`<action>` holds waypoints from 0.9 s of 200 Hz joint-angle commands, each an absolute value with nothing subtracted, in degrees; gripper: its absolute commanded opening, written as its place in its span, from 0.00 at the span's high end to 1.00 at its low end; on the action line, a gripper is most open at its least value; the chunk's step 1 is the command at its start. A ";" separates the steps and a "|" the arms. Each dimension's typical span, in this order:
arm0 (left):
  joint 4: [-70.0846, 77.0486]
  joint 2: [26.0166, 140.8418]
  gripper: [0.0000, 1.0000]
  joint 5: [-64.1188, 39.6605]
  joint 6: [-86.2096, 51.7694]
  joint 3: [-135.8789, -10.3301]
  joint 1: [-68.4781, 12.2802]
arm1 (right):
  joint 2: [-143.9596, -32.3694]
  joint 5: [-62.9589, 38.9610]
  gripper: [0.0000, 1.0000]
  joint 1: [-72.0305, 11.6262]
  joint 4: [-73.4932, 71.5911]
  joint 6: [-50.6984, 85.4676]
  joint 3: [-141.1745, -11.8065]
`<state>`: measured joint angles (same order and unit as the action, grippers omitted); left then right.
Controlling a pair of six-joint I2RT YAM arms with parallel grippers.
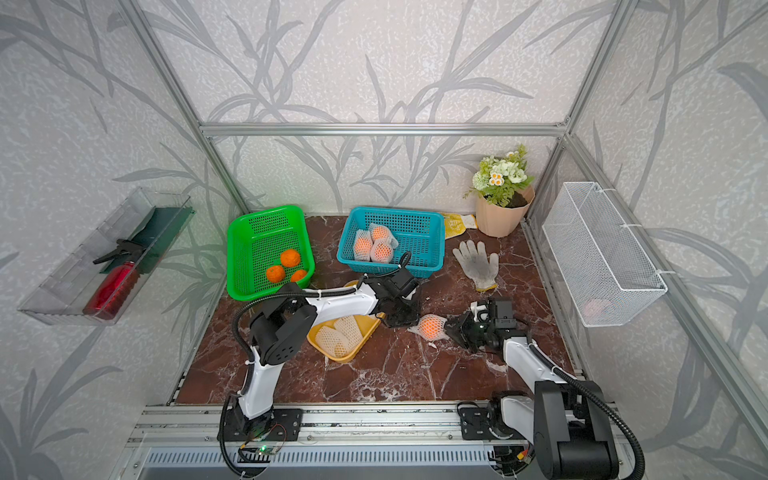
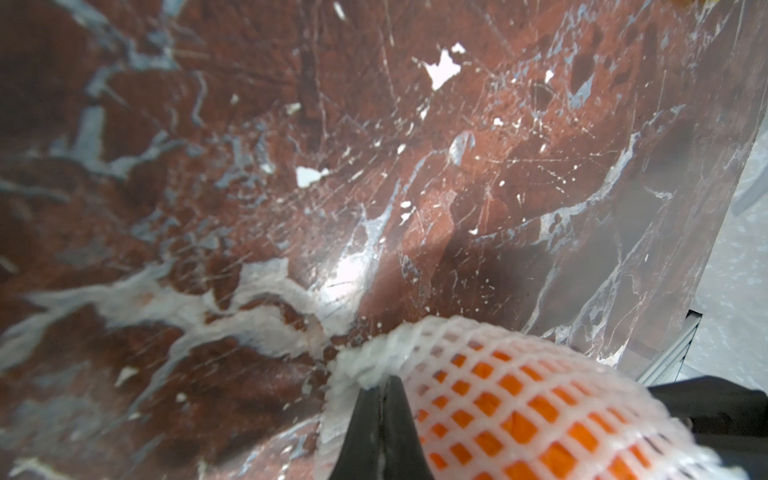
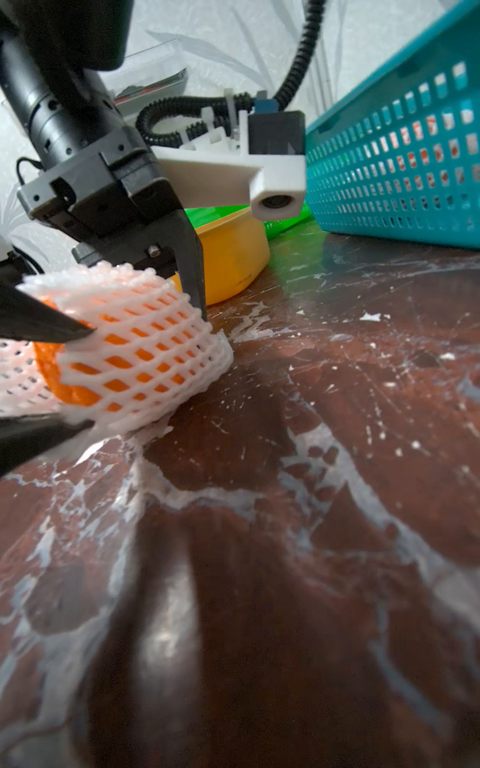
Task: Remove foam nets from oranges
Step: Remove the foam net from the orange.
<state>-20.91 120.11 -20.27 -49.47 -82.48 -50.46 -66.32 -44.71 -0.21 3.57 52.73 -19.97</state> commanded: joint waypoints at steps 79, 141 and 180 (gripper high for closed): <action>-20.66 122.45 1.00 -21.66 -49.13 -85.39 -50.71 | -68.50 -50.41 0.49 -1.29 -4.16 54.00 -17.84; -20.33 122.44 1.00 -21.92 -49.31 -85.37 -50.97 | -71.87 -50.91 0.35 -4.54 -5.49 53.85 -17.46; -19.95 122.43 1.00 -22.01 -49.65 -85.08 -51.24 | -73.41 -50.19 0.30 -6.78 -6.38 54.29 -17.72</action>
